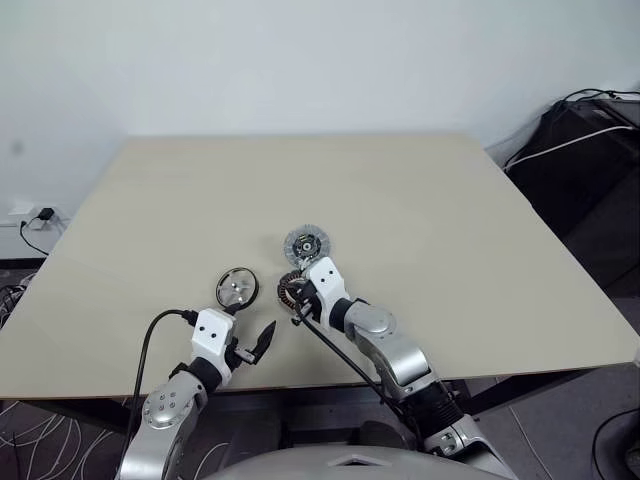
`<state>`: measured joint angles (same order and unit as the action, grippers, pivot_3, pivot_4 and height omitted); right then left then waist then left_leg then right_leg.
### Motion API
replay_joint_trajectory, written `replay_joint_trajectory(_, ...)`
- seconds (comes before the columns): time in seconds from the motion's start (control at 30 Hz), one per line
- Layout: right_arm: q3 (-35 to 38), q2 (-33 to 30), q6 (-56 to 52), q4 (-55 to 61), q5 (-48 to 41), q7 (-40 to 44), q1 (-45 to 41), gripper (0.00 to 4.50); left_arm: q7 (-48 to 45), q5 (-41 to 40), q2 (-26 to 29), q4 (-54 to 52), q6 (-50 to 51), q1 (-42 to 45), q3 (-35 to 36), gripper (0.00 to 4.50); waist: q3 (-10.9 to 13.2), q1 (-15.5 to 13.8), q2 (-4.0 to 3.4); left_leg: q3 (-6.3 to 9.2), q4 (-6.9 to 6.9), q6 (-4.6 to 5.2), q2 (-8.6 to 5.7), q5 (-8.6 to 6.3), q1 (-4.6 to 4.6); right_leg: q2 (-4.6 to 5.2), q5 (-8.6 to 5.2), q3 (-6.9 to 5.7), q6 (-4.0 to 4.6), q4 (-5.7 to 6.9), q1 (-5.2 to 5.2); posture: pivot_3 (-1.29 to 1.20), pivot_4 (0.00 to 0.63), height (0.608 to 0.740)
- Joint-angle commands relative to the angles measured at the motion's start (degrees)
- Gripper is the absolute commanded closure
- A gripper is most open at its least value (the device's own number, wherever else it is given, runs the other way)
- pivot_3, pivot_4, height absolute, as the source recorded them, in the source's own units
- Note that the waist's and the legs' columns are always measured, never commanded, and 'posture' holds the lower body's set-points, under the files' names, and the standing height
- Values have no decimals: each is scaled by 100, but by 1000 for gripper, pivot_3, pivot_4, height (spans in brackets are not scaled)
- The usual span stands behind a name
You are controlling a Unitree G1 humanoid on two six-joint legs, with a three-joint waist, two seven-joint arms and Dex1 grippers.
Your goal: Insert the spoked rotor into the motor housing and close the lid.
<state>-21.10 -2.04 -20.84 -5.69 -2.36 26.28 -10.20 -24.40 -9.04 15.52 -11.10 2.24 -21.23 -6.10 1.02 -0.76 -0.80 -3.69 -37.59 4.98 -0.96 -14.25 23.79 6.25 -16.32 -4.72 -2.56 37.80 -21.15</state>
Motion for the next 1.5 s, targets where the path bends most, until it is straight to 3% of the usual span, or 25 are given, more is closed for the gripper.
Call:
replay_joint_trajectory(0.03, -3, 75, -54, 199, 47, -104, -122, 4495, -14, 14, -21, -124, -44, 88, -18, 0, 0, 0, 0, 0, 0, 0, 0, 0, 0, 0, 0, 0, 0, 0, 0, 0, 0, 740)
replay_joint_trajectory(0.27, 121, 121, -189, -193, 370, -679, -413, 4495, 5, 22, -38, -113, -55, 84, -24, 0, 0, 1, 0, 0, 1, -1, 0, 0, 0, 0, 0, 0, 0, 1, -1, 0, 0, 740)
replay_joint_trajectory(0.5, 97, 119, -324, -383, 456, -721, -502, 4495, 19, 29, -53, -102, -78, 56, -27, 0, 1, 5, -1, -1, 5, -2, -1, 1, 2, -1, -1, 0, 1, 0, -5, 0, 0, 740)
replay_joint_trajectory(1.1, -314, -323, -847, 302, 248, 335, -95, 4495, -17, 25, 5, -116, -33, 49, -7, 0, 0, 3, 1, -1, 5, -1, 0, 1, 0, 1, -2, 1, 3, 0, -4, 0, 0, 740)
replay_joint_trajectory(1.5, 352, 100, -418, 348, 183, -520, -168, 4495, -13, 11, 11, -125, -12, 64, 5, 0, 5, -3, 5, -1, 8, -2, -1, 0, 3, 1, -2, 1, 3, -2, -7, 0, 0, 740)
